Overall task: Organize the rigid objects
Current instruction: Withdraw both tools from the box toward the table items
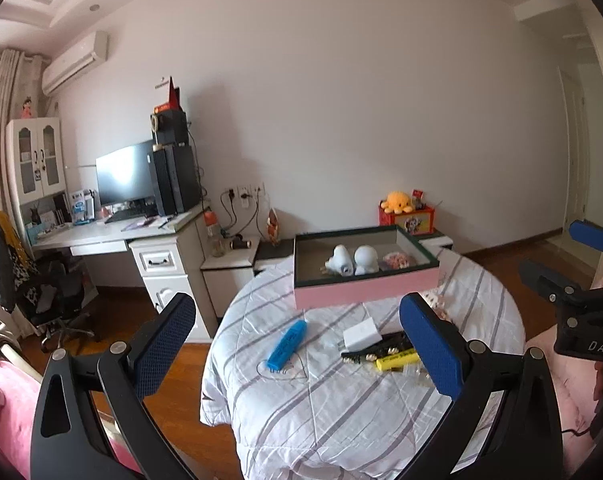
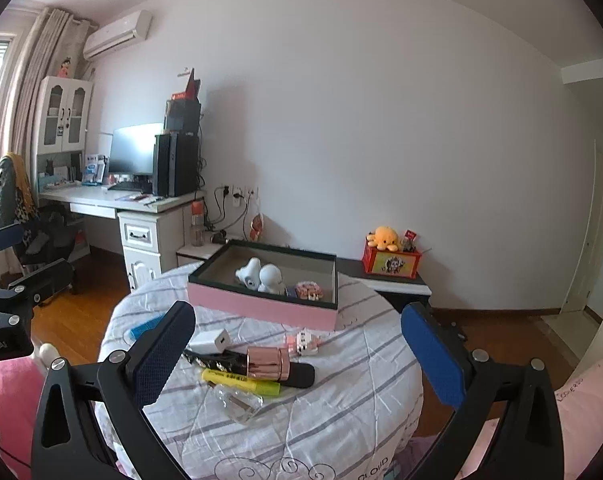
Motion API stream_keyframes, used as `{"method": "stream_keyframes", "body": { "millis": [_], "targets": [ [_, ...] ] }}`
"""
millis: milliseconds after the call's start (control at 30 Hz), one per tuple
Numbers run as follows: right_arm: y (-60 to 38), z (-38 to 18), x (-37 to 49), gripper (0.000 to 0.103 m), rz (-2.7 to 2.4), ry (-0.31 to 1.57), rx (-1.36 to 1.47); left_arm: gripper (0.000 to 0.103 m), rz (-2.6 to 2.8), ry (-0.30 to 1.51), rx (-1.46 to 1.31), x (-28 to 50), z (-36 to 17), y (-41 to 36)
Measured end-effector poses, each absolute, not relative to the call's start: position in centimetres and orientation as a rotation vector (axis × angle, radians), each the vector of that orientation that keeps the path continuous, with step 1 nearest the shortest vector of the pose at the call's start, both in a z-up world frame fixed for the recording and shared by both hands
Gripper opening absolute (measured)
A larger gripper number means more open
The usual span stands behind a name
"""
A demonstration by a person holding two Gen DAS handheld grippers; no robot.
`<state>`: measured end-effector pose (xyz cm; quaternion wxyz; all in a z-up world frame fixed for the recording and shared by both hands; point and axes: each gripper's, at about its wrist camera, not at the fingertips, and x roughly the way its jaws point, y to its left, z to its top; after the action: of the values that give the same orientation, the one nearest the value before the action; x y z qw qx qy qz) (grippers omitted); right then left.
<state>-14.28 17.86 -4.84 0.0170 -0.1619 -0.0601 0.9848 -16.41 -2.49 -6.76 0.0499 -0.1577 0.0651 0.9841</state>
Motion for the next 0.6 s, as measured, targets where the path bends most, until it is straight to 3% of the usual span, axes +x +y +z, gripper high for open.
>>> {"method": "stream_keyframes", "body": {
  "millis": [600],
  "targets": [
    [19.9, -14.3, -23.7, 0.103, 3.036, 0.034, -1.019, 0.103, 2.865, 0.188, -0.935, -25.7, -16.0, -2.7]
  ]
}}
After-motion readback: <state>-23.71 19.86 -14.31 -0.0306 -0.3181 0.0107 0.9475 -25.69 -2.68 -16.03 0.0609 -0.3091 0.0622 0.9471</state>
